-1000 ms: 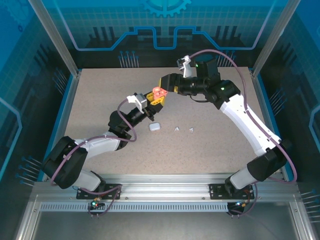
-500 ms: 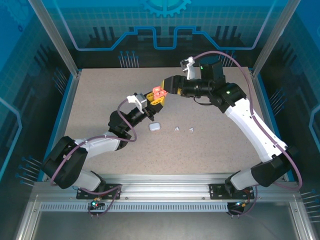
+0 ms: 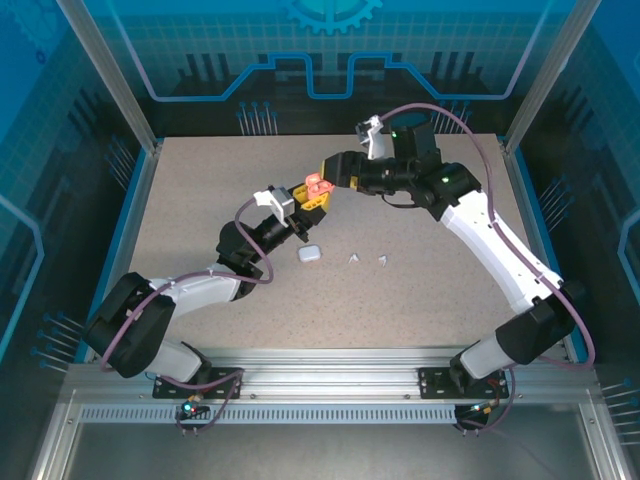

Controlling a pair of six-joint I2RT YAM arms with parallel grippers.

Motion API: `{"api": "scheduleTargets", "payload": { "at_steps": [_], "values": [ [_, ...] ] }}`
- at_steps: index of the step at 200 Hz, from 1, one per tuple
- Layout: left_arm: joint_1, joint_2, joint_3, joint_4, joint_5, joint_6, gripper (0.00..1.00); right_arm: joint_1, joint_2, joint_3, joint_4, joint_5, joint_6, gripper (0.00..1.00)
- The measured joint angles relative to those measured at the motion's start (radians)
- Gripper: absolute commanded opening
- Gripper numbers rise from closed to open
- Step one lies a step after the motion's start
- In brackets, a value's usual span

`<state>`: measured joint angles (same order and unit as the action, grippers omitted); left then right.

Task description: Insert the wireless bluetooth earbuds into the charging case

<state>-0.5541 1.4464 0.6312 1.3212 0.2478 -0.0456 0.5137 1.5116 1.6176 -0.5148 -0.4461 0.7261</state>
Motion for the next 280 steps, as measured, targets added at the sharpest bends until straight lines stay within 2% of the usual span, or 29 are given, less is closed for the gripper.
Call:
{"api": "scheduleTargets", "payload": {
  "at_steps": [280],
  "values": [
    [-0.005, 0.0, 0.0, -0.015, -0.02, 0.002, 0.0, 0.056, -0.084, -0.016, -0.033, 0.003, -0.019, 0.65]
  ]
}}
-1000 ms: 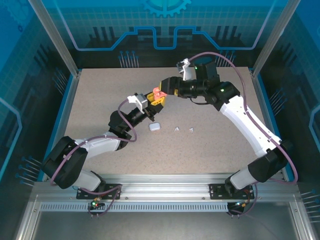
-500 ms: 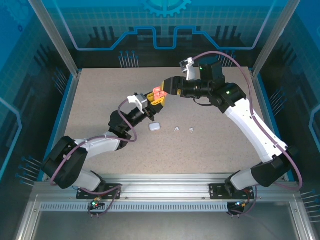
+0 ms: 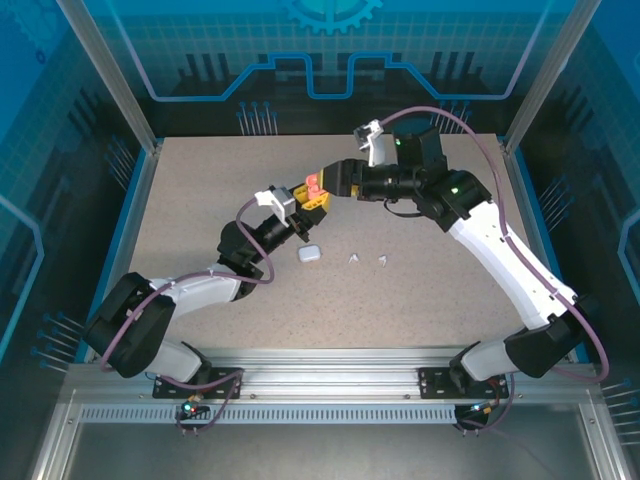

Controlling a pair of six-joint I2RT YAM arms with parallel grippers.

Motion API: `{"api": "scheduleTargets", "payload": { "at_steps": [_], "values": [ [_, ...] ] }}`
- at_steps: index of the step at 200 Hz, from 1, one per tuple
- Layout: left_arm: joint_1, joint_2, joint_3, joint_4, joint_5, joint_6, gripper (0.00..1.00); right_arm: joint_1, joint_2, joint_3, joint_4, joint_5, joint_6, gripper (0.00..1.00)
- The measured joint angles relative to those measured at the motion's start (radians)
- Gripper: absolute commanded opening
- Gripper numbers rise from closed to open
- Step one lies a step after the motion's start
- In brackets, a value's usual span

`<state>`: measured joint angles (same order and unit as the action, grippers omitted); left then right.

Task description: Insert the wireless bluetooth earbuds into the charging case

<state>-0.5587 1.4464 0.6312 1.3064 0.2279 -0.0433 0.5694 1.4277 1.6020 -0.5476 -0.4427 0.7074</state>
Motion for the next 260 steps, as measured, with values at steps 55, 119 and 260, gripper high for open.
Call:
{"api": "scheduleTargets", "payload": {
  "at_steps": [55, 119, 260],
  "values": [
    [0.0, 0.0, 0.0, 0.0, 0.0, 0.0, 0.0, 0.001, -0.014, -0.025, -0.015, 0.003, -0.001, 0.65],
    [0.0, 0.0, 0.0, 0.0, 0.0, 0.0, 0.0, -0.046, -0.012, 0.009, -0.018, 0.035, -0.009, 0.67],
    [0.0, 0.0, 0.0, 0.0, 0.001, -0.003, 0.0, -0.045, 0.108, 0.117, -0.003, 0.049, -0.035, 0.66]
  ]
}}
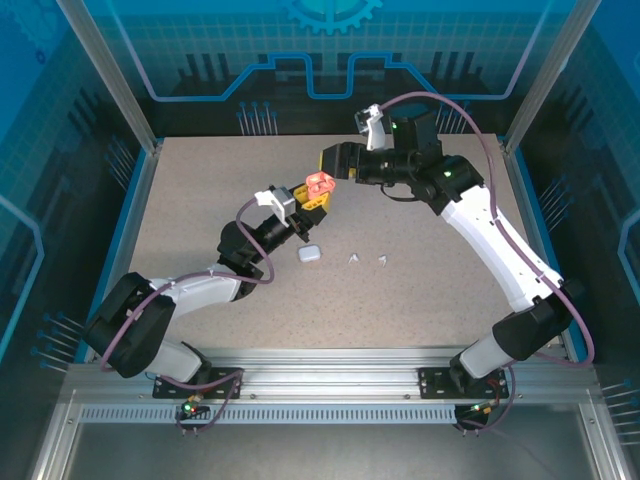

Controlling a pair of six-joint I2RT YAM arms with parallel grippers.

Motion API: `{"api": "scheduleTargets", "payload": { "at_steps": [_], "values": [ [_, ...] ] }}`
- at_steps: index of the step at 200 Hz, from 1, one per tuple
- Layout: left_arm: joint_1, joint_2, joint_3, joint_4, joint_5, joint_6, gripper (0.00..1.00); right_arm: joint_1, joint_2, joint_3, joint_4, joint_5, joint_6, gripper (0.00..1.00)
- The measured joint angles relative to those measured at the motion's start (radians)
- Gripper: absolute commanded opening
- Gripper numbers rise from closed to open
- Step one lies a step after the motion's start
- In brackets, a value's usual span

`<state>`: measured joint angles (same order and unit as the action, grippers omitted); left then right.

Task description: Insert the wireless bluetooth earbuds into the charging case

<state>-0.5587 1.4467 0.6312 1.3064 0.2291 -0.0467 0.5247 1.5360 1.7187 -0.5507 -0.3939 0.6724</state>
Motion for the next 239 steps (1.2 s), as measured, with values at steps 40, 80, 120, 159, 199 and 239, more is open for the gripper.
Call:
{"api": "scheduleTargets", "payload": {
  "at_steps": [40, 80, 120, 159, 199, 239],
  "values": [
    [0.0, 0.0, 0.0, 0.0, 0.0, 0.0, 0.0, 0.011, -0.001, 0.0, -0.003, -0.008, -0.001, 0.65],
    [0.0, 0.0, 0.0, 0.0, 0.0, 0.0, 0.0, 0.025, -0.029, -0.006, -0.015, -0.016, -0.004, 0.65],
    [0.0, 0.0, 0.0, 0.0, 0.0, 0.0, 0.0, 0.035, -0.091, -0.038, -0.026, -0.029, -0.007, 0.65],
    [0.0, 0.0, 0.0, 0.0, 0.0, 0.0, 0.0, 0.038, -0.109, -0.065, -0.035, -0.014, -0.012, 0.65],
    [0.0, 0.0, 0.0, 0.0, 0.0, 0.0, 0.0, 0.012, -0.098, -0.068, -0.031, 0.014, -0.011, 0.66],
    [-0.001, 0.0, 0.0, -0.001, 0.001, 0.0, 0.0, 0.007, -0.031, -0.068, -0.02, 0.019, -0.011, 0.66]
  ]
}}
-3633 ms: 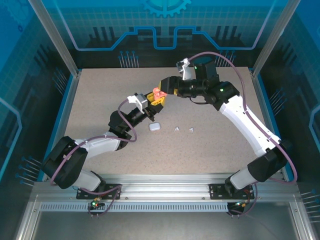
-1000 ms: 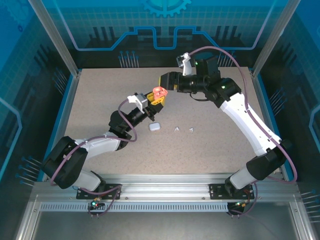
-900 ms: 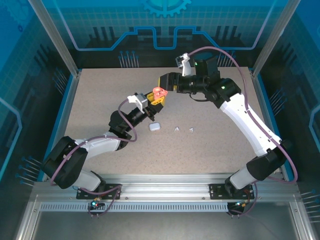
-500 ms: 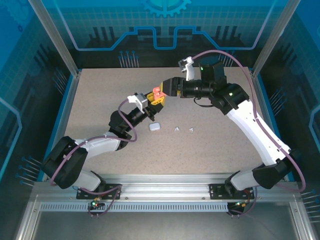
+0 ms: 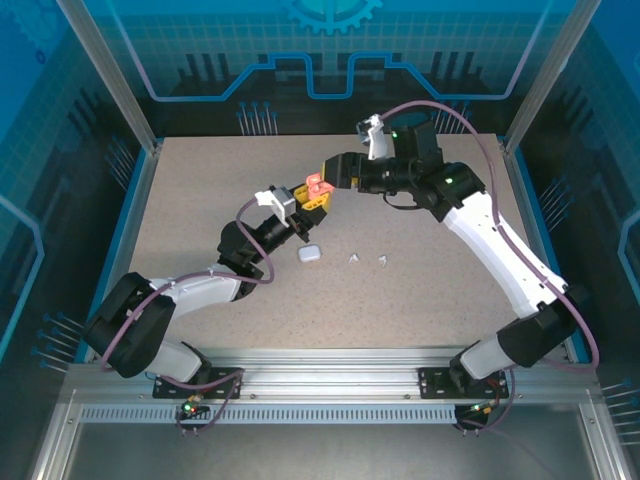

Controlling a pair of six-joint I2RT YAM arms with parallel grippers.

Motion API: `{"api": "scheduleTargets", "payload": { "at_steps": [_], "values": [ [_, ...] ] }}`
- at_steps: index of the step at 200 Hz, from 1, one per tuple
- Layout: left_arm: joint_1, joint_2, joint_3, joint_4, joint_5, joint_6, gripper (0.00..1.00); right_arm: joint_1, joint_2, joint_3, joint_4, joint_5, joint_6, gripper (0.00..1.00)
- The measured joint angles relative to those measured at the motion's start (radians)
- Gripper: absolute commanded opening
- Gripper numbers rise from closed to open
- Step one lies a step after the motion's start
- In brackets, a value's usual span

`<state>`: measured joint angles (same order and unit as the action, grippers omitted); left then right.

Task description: Insert the wireless bluetooth earbuds into the charging case

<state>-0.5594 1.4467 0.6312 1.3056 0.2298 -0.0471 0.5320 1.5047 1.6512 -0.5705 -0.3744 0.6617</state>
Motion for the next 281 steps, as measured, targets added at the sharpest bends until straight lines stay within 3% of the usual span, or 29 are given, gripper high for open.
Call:
{"api": "scheduleTargets", "payload": {
  "at_steps": [115, 191, 281],
  "values": [
    [-0.003, 0.012, 0.002, 0.006, 0.003, 0.0, 0.0, 0.033, 0.021, 0.065, -0.016, 0.007, -0.016, 0.65],
    [-0.008, 0.012, 0.002, -0.001, 0.002, 0.0, 0.0, 0.062, -0.092, -0.003, -0.022, 0.015, -0.01, 0.65],
    [-0.008, 0.012, 0.002, -0.011, 0.003, 0.0, 0.0, 0.049, -0.099, -0.025, -0.021, 0.034, -0.004, 0.66]
  ]
}}
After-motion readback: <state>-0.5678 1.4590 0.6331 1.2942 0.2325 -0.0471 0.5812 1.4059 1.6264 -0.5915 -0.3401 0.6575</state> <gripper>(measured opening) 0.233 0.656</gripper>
